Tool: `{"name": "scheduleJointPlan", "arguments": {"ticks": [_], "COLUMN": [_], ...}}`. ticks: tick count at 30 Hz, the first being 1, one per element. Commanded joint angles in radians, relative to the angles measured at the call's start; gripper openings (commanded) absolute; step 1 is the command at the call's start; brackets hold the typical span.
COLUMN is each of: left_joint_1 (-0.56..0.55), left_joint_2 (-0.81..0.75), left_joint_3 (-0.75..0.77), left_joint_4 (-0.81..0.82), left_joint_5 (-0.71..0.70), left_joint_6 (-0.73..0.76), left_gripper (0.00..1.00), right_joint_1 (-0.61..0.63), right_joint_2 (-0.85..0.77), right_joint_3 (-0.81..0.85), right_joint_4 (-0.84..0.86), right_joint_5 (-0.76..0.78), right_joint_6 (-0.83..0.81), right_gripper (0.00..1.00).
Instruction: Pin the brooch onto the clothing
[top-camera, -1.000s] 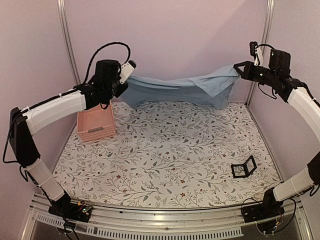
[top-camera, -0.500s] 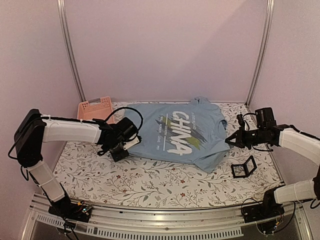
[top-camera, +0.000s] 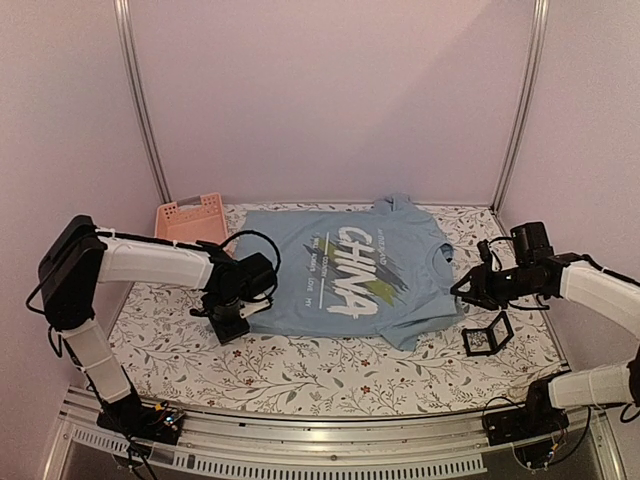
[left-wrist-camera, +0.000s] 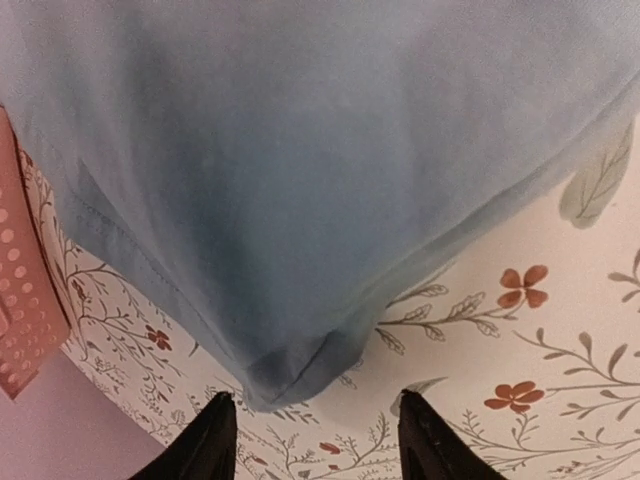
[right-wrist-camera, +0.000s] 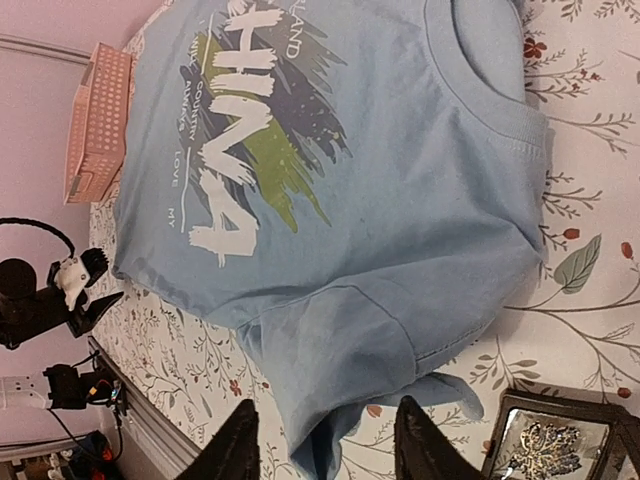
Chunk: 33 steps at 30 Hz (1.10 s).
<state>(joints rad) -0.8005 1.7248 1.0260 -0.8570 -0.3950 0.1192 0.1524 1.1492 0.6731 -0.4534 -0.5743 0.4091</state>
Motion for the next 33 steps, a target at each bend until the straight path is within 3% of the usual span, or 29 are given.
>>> {"name": "scheduleJointPlan", "arguments": {"ticks": [1, 5, 8, 12, 15, 19, 27, 33], "left_joint_1": [-0.033, -0.029, -0.008, 0.068, 0.14, 0.16, 0.161, 0.167], "left_joint_2": [0.042, -0.017, -0.09, -0.153, -0.136, -0.125, -0.086, -0.11], "left_joint_3": [0.116, 0.174, 0.196, 0.155, 0.142, 0.103, 0.103, 0.072], "left_joint_4": [-0.13, -0.093, -0.071, -0.002, 0.042, 0.12, 0.105, 0.135], "left_joint_5": [0.032, 0.096, 0.121, 0.054, 0.075, 0.076, 0.054, 0.087], "left_joint_6": [-0.064, -0.04, -0.069, -0.14, -0.227, -0.253, -0.267, -0.303], "left_gripper": [0.58, 0.6, 0.6, 0.56, 0.45, 0.44, 0.46, 0.49], "right_joint_1": [-0.001, -0.006, 0.029, 0.282, 0.506, 0.688, 0.727, 0.728], "right_joint_2": [0.058, 0.174, 0.257, 0.276, 0.269, 0.261, 0.404, 0.496], "right_joint_3": [0.071, 0.23, 0.323, 0.343, 0.296, 0.217, 0.182, 0.197], "right_joint_4": [-0.005, -0.012, -0.051, -0.101, -0.099, -0.12, -0.105, -0.11], "right_joint_5": [0.215, 0.361, 0.405, 0.562, 0.495, 0.499, 0.621, 0.672], "right_joint_6": [-0.023, -0.084, -0.109, -0.184, -0.239, -0.214, -0.034, -0.02], "right_gripper": [0.55, 0.59, 0.49, 0.37, 0.29, 0.27, 0.35, 0.37]}}
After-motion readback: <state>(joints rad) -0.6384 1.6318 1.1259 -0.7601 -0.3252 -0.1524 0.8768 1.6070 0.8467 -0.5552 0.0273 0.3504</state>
